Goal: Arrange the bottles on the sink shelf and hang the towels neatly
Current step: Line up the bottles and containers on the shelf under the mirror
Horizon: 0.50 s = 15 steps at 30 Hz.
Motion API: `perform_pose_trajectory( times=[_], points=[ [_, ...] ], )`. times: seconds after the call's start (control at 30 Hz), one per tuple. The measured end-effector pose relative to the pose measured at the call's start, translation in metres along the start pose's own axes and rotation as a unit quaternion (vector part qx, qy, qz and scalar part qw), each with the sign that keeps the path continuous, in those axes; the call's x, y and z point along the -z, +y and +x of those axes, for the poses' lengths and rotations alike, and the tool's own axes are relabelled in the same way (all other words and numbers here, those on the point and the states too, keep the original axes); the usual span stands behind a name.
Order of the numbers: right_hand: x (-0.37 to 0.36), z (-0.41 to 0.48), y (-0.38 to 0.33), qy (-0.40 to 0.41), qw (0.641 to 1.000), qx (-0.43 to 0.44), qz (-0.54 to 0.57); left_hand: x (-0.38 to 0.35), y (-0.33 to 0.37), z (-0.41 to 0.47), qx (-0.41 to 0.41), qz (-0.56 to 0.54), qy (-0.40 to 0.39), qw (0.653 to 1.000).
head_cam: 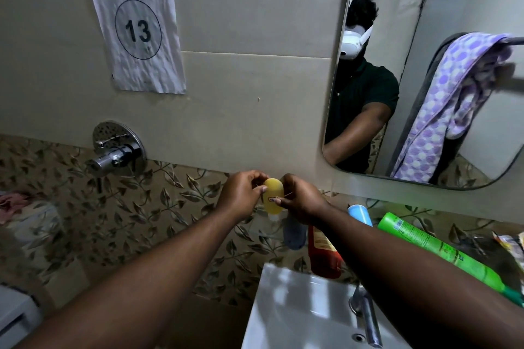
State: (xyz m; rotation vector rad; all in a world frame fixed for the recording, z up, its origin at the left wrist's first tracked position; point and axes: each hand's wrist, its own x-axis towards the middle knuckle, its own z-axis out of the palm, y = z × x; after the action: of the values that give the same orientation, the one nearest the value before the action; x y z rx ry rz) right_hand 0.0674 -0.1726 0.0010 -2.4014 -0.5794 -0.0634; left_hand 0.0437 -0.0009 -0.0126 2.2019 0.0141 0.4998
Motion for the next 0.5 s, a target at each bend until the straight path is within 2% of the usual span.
perform_pose_trajectory(
  times=[0.37, 0.43, 0.5],
  points=[
    [-0.002, -0.003, 0.005, -0.018, 1.000, -0.006, 0.025, 0.000, -0.010, -0.006, 0.004, -0.038, -0.009, 0.999],
    [0.002, -0.003, 0.008, -0.026, 0.999, -0.020, 0.029, 0.002, -0.012, -0.017, -0.003, -0.018, 0.024, 1.000],
    [0.010, -0.004, 0.013, -0.020, 0.999, -0.027, 0.031, 0.005, -0.015, -0.033, -0.047, 0.035, 0.091, 0.994]
  ],
)
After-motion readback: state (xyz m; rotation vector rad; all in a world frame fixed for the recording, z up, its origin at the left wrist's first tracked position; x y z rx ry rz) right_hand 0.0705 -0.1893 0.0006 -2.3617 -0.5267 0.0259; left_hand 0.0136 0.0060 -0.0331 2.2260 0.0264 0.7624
